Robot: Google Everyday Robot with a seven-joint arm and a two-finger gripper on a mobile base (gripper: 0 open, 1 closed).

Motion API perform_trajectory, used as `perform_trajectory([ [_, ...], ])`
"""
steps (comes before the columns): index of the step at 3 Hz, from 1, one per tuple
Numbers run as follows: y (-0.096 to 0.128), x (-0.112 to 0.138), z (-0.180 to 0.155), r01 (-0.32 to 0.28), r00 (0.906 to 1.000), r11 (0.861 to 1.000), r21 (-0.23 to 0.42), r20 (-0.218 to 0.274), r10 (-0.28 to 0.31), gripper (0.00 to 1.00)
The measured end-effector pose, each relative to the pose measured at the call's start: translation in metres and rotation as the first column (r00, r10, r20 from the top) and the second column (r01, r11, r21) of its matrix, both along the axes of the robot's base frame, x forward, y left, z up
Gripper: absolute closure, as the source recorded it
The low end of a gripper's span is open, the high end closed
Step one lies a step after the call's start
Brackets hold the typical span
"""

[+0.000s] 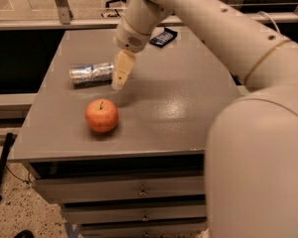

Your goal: Knock redbull can over

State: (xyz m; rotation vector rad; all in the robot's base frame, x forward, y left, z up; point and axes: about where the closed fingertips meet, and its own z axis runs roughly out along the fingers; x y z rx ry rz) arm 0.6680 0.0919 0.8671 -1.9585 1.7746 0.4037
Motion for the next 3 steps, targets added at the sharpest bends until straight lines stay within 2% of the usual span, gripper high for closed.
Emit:
perform_trajectory([
  [1, -0.049, -0.004, 0.012, 0.140, 0.9878, 0.983, 0.117, 0.051, -0.147, 0.00],
  [2, -0.092, -0.011, 0.020, 0.240, 0.9590, 0.936, 0.258, 0.086, -0.270, 0.00],
  [3, -0.126, -0.018, 0.027, 0.330, 0.9149, 0.848, 0.413, 0.081, -0.396, 0.00],
])
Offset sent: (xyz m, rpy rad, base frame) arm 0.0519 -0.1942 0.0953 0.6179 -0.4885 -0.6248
